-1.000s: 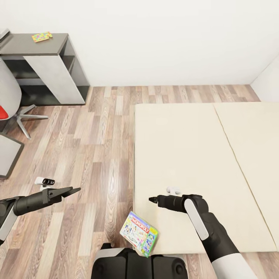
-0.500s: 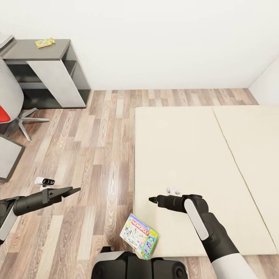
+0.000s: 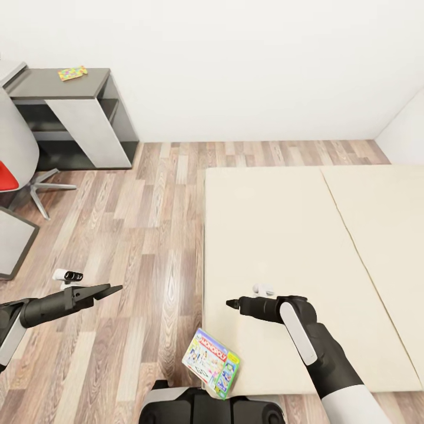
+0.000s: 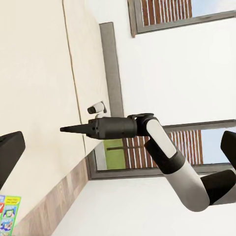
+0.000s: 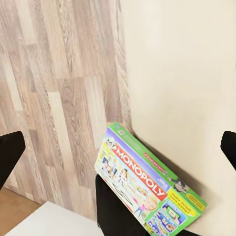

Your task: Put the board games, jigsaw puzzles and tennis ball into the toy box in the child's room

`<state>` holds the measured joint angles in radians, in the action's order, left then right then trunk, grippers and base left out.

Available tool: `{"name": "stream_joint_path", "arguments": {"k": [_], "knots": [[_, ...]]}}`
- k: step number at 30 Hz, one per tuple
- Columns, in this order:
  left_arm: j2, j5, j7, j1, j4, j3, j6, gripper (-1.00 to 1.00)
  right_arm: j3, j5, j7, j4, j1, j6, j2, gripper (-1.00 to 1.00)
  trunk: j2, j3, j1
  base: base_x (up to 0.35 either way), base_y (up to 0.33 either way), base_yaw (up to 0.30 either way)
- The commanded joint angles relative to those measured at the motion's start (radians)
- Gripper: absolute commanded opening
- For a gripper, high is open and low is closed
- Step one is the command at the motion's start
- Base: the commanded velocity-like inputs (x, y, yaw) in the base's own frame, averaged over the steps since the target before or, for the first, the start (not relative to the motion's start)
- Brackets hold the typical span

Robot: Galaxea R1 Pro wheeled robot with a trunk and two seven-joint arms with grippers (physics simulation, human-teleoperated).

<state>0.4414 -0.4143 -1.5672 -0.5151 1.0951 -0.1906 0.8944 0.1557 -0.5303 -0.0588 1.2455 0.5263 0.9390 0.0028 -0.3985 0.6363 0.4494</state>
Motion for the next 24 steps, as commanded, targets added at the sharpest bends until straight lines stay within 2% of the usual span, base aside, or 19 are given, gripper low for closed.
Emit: {"name": "stream_joint_path", "arguments": {"k": [1, 24], "knots": [[0.000, 0.000, -0.004, 0.000, 0.000, 0.000, 0.011, 1.00, -0.001, 0.007, -0.006, 0.001, 0.000, 0.004, 0.000, 1.00, -0.001, 0.000, 0.001, 0.000, 0.000, 0.000], [0.000, 0.000, -0.002, 0.000, 0.000, 0.001, 0.011, 1.00, 0.001, 0.006, 0.014, -0.001, 0.000, 0.004, 0.001, 1.00, -0.001, -0.038, 0.001, 0.000, 0.000, 0.000]]}}
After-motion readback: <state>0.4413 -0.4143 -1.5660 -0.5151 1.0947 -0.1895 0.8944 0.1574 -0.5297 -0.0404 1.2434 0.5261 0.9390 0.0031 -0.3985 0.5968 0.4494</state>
